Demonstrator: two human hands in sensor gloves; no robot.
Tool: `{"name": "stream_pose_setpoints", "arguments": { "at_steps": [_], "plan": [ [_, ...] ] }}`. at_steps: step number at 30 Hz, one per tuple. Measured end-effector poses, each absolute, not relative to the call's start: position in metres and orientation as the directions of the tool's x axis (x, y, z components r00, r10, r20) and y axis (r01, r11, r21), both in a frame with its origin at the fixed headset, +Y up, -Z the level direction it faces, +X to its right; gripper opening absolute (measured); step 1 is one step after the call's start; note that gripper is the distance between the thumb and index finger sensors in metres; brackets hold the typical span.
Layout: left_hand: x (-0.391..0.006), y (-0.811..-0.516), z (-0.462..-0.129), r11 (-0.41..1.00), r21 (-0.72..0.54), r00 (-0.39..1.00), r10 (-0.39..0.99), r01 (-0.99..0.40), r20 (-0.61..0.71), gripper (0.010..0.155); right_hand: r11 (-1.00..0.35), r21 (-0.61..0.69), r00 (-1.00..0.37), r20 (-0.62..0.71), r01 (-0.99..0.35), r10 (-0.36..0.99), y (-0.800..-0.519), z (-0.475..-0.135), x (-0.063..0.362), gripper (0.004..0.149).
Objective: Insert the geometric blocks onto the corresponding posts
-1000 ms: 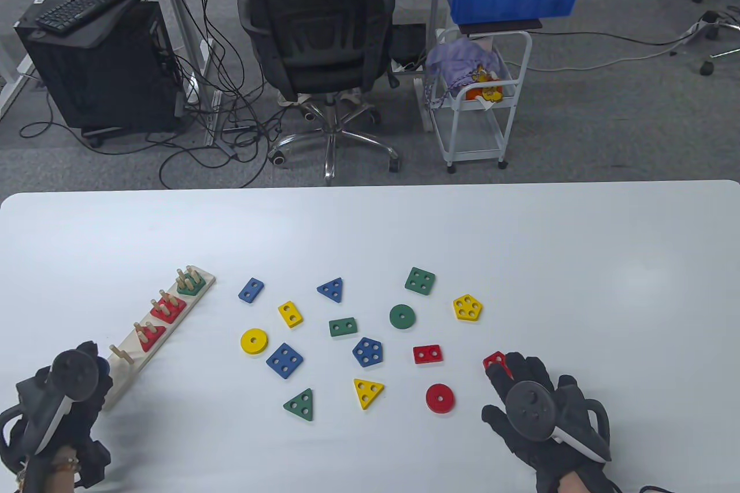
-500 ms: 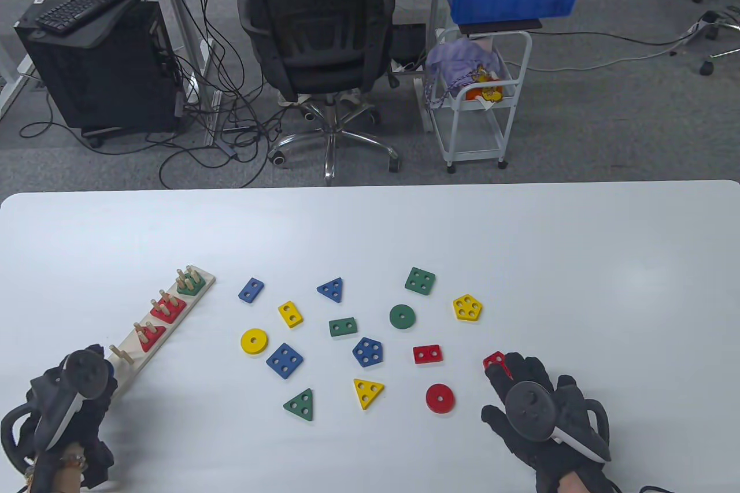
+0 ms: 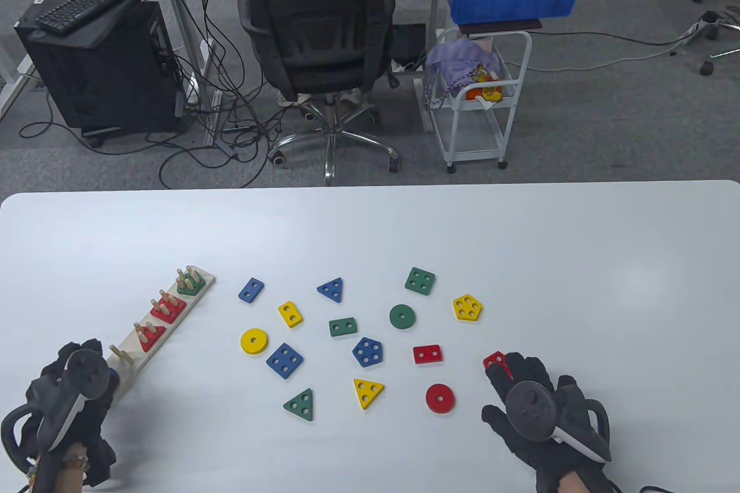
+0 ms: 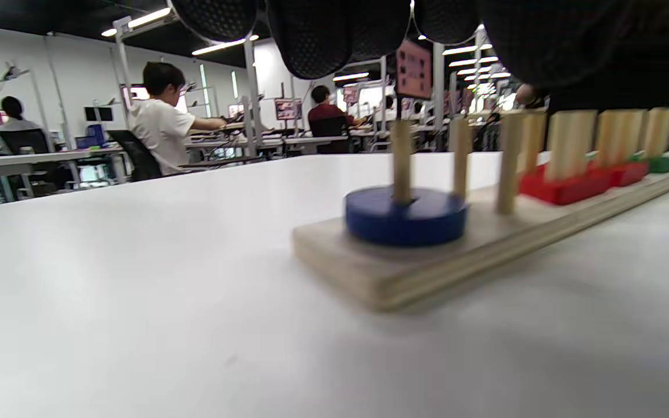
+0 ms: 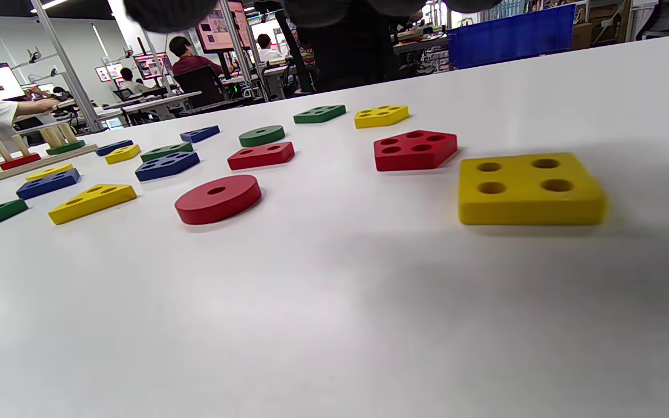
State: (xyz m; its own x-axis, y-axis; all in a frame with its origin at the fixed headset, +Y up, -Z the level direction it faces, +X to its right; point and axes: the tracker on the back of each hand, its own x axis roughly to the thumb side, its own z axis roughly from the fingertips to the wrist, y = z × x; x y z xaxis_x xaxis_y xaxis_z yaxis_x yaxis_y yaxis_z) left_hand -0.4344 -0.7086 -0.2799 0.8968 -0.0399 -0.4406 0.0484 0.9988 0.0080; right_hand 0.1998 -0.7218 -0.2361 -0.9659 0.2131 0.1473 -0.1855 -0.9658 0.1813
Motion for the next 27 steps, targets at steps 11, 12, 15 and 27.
{"name": "stream_pose_setpoints", "arguments": {
  "at_steps": [11,12,15,27],
  "plan": [
    [-0.305,-0.702,-0.311,0.998,-0.064,1.000,0.011,-0.012,-0.012,0.066,-0.967,0.165,-0.965,0.144,-0.193,0.218,-0.719,-0.236,0.202,0.067],
    [-0.297,-0.705,-0.314,0.997,-0.080,1.000,0.009,-0.009,0.003,0.066,-0.967,0.165,-0.965,0.146,-0.193,0.217,-0.719,-0.236,0.202,0.067],
    [-0.273,-0.713,-0.329,0.989,-0.151,1.000,0.001,0.003,0.028,0.065,-0.968,0.162,-0.965,0.154,-0.190,0.215,-0.719,-0.235,0.201,0.067],
    [-0.242,-0.748,-0.372,0.926,-0.358,0.990,-0.139,0.121,-0.026,0.066,-0.970,0.162,-0.965,0.160,-0.183,0.209,-0.720,-0.234,0.200,0.067]
  ]
}}
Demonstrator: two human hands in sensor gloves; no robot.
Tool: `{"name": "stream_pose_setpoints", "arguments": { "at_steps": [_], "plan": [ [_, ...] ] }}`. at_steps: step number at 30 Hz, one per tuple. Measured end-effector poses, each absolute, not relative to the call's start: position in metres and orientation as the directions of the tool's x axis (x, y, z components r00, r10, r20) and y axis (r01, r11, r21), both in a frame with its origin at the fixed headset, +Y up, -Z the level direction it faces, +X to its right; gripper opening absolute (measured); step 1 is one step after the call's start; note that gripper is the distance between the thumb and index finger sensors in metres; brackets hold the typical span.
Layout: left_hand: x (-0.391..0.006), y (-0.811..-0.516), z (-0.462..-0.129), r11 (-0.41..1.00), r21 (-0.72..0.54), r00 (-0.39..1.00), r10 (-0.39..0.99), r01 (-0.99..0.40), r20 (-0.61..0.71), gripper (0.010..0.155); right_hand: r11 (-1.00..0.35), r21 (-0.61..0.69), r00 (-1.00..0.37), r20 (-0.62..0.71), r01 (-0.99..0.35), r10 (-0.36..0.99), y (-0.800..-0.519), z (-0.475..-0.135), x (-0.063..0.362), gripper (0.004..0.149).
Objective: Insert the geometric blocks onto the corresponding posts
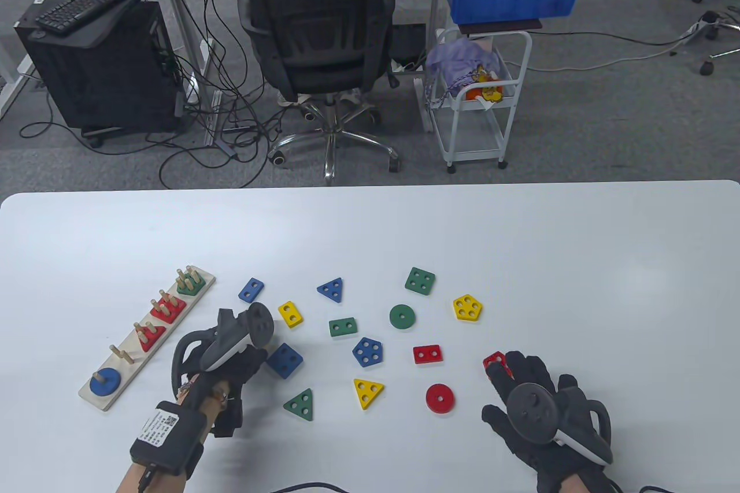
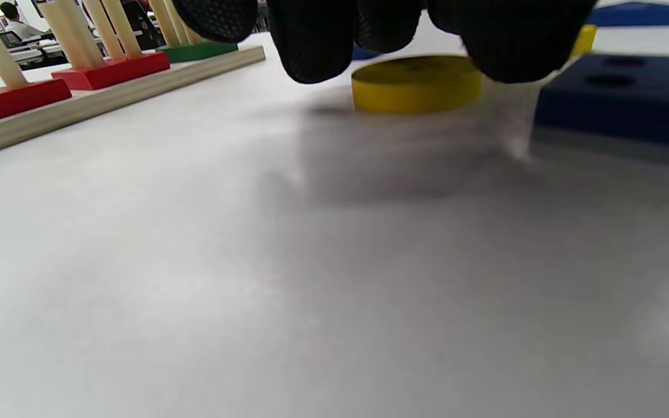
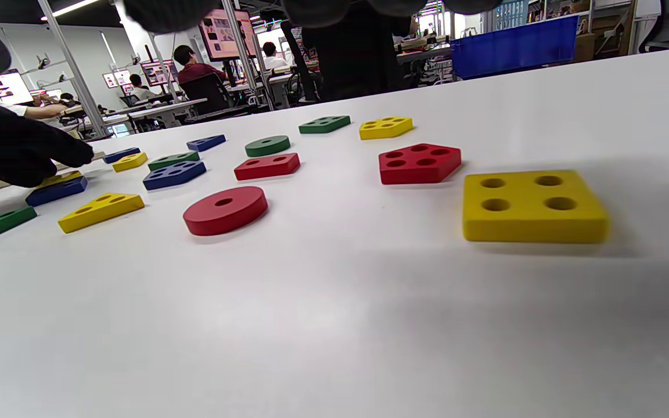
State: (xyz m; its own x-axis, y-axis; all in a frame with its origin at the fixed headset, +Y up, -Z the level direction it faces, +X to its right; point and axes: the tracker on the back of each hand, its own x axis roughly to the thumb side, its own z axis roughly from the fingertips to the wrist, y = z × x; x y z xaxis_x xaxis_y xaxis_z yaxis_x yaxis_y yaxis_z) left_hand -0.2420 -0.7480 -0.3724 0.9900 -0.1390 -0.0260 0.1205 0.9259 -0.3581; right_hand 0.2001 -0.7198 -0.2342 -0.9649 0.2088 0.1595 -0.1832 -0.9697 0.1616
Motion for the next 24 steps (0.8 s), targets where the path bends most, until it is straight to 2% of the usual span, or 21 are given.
{"name": "stream_pose_setpoints", "arguments": {
  "at_steps": [4,17,21,24],
  "plan": [
    [-0.238,-0.749,-0.375,0.932,-0.337,0.988,-0.151,0.132,-0.030,0.057,-0.969,0.166,-0.965,0.157,-0.185,0.211,-0.720,-0.234,0.200,0.067],
    [-0.244,-0.753,-0.369,0.953,-0.265,0.989,-0.149,0.147,0.011,0.062,-0.967,0.176,-0.965,0.157,-0.183,0.211,-0.720,-0.234,0.200,0.067],
    [-0.261,-0.739,-0.362,0.978,-0.188,0.995,-0.094,0.090,-0.015,0.062,-0.967,0.174,-0.964,0.156,-0.186,0.214,-0.720,-0.234,0.200,0.067],
    [-0.286,-0.718,-0.357,0.985,-0.150,0.992,-0.094,0.081,-0.083,0.062,-0.967,0.177,-0.965,0.156,-0.184,0.212,-0.720,-0.235,0.200,0.067]
  ]
}}
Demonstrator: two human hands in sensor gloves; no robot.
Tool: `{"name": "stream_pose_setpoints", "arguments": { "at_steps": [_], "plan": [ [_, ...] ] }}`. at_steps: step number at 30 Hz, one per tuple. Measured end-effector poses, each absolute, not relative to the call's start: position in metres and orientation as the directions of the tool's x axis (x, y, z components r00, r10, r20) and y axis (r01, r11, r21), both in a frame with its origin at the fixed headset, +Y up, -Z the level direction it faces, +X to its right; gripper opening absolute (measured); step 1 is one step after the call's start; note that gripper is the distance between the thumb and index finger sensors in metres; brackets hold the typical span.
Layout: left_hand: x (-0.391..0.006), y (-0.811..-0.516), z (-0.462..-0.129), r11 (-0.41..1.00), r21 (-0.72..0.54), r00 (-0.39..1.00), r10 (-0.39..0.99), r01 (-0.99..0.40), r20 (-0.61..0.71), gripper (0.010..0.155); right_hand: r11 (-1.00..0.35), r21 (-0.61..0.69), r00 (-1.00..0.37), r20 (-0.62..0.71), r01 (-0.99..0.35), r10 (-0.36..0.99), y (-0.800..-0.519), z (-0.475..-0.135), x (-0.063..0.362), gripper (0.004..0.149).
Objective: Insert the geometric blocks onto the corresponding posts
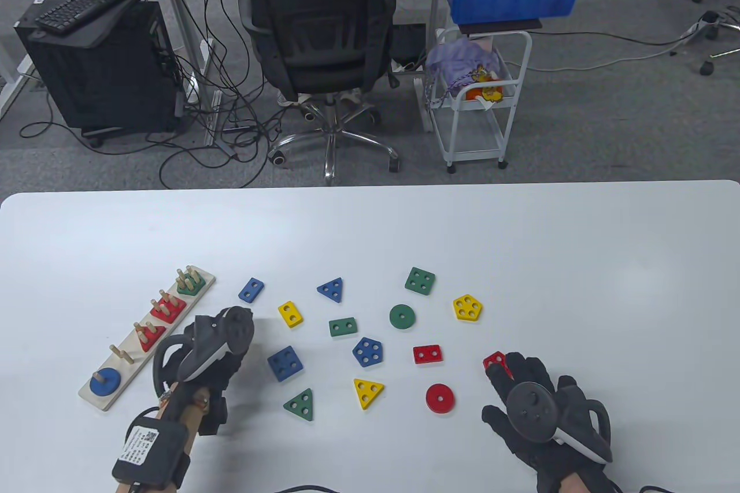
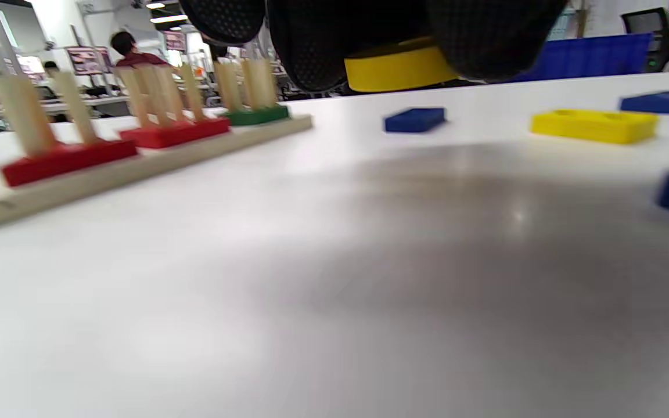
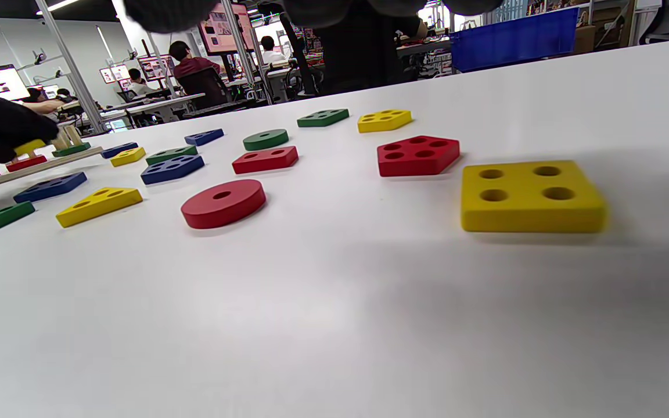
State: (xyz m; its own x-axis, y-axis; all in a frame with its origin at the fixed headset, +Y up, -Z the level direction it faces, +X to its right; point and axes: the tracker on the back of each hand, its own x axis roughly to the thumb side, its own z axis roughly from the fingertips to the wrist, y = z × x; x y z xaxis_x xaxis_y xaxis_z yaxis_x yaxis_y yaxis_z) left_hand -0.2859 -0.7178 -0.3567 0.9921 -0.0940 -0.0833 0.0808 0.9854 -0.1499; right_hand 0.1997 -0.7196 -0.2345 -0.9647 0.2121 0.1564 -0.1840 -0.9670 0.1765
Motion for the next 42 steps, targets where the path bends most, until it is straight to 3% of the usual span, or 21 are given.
{"name": "stream_pose_setpoints", "arguments": {
  "at_steps": [8,13,19,42],
  "plan": [
    [-0.364,-0.696,-0.327,0.993,-0.064,0.950,-0.117,0.103,-0.289,0.062,-0.967,0.175,-0.965,0.151,-0.187,0.214,-0.719,-0.235,0.201,0.067],
    [-0.407,-0.699,-0.317,0.979,-0.123,0.877,-0.199,0.160,-0.438,0.063,-0.967,0.168,-0.964,0.153,-0.189,0.215,-0.719,-0.235,0.201,0.067],
    [-0.446,-0.698,-0.304,0.984,-0.173,0.840,-0.130,0.044,-0.527,0.064,-0.966,0.180,-0.965,0.150,-0.186,0.214,-0.720,-0.235,0.201,0.067],
    [-0.454,-0.711,-0.305,0.974,-0.227,0.844,-0.117,-0.005,-0.523,0.066,-0.963,0.196,-0.966,0.148,-0.183,0.213,-0.720,-0.234,0.201,0.067]
  ]
}}
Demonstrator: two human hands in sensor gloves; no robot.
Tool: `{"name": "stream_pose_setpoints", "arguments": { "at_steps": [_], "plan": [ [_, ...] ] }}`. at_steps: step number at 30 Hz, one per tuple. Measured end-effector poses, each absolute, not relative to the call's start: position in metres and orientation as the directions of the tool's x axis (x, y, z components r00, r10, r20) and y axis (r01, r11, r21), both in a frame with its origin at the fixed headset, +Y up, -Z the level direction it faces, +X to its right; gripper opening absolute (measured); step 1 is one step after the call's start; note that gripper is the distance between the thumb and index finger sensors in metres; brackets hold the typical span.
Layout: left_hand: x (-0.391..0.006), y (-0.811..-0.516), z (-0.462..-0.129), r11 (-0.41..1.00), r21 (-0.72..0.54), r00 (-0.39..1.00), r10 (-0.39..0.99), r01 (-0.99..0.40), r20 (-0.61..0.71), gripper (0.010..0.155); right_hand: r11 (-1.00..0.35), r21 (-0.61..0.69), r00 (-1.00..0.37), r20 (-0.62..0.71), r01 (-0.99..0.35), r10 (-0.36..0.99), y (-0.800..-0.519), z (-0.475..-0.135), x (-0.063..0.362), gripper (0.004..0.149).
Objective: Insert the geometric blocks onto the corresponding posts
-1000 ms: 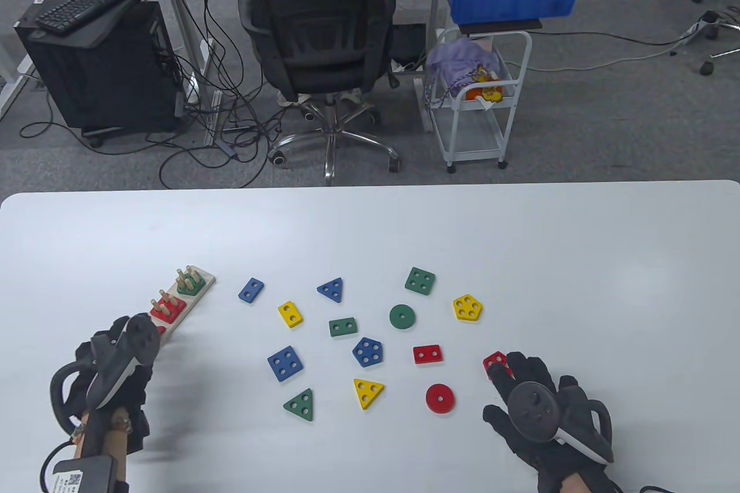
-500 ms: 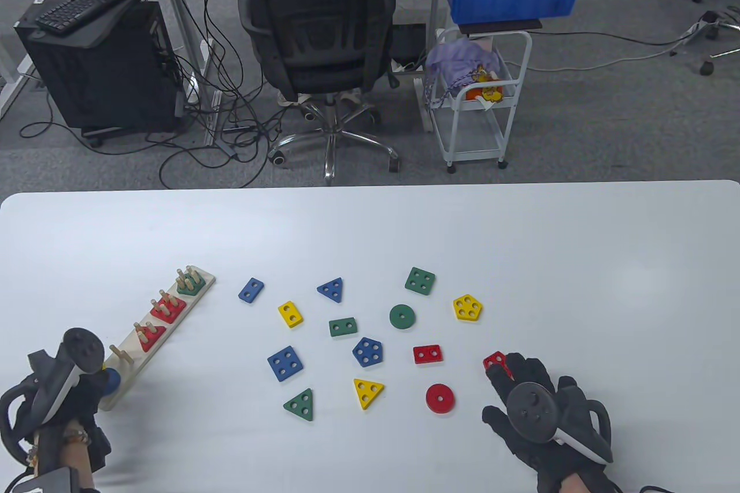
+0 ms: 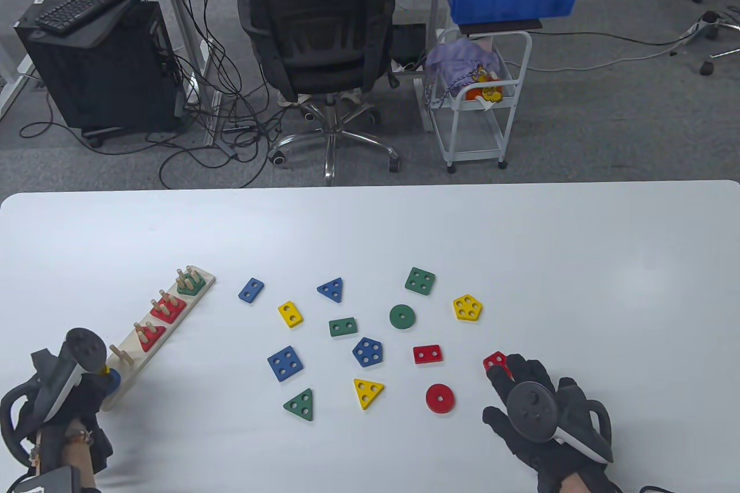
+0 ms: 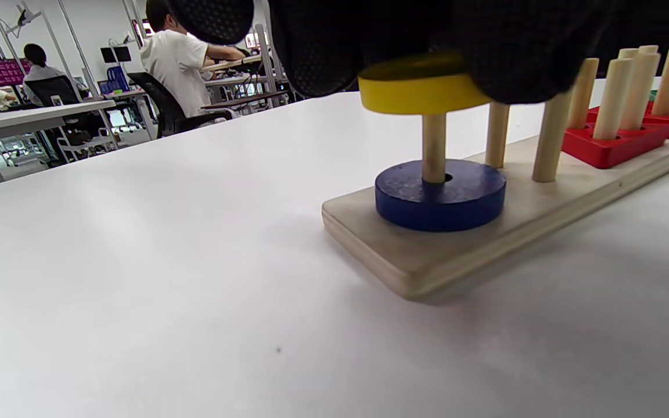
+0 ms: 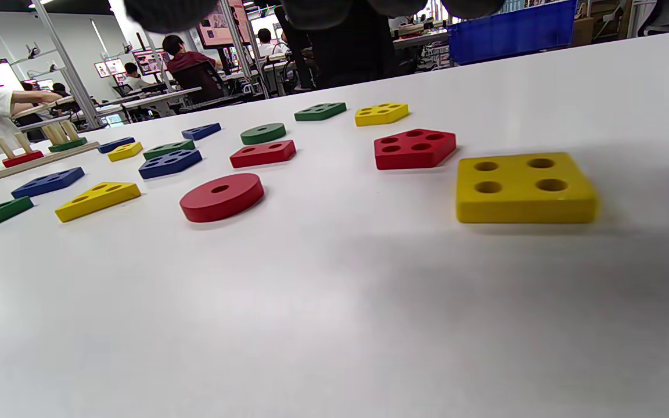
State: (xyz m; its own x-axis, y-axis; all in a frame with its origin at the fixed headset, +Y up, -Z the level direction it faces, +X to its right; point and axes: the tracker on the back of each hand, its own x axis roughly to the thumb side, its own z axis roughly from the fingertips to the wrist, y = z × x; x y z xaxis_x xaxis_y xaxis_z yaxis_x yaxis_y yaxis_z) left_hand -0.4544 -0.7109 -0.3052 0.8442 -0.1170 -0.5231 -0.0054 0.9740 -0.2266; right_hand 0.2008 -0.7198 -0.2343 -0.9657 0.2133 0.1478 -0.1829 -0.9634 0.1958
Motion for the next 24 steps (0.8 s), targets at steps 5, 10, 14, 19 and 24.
{"name": "stream_pose_setpoints", "arguments": {
  "at_steps": [5,10,14,19,24],
  "plan": [
    [-0.452,-0.714,-0.307,0.973,-0.230,0.844,-0.140,0.020,-0.518,0.068,-0.962,0.202,-0.966,0.146,-0.181,0.212,-0.720,-0.234,0.201,0.067],
    [-0.441,-0.705,-0.309,0.990,-0.132,0.864,-0.101,0.040,-0.492,0.070,-0.962,0.202,-0.966,0.146,-0.182,0.214,-0.720,-0.234,0.201,0.067],
    [-0.409,-0.693,-0.315,0.997,-0.062,0.926,0.019,-0.045,-0.378,0.068,-0.962,0.204,-0.966,0.147,-0.181,0.213,-0.720,-0.234,0.201,0.066],
    [-0.348,-0.690,-0.322,0.983,-0.088,0.975,0.142,-0.159,-0.171,0.068,-0.962,0.206,-0.966,0.148,-0.180,0.213,-0.720,-0.234,0.200,0.067],
    [-0.283,-0.706,-0.324,0.972,-0.186,0.989,0.146,-0.143,0.004,0.069,-0.962,0.206,-0.966,0.147,-0.181,0.213,-0.720,-0.235,0.200,0.067]
  ]
}}
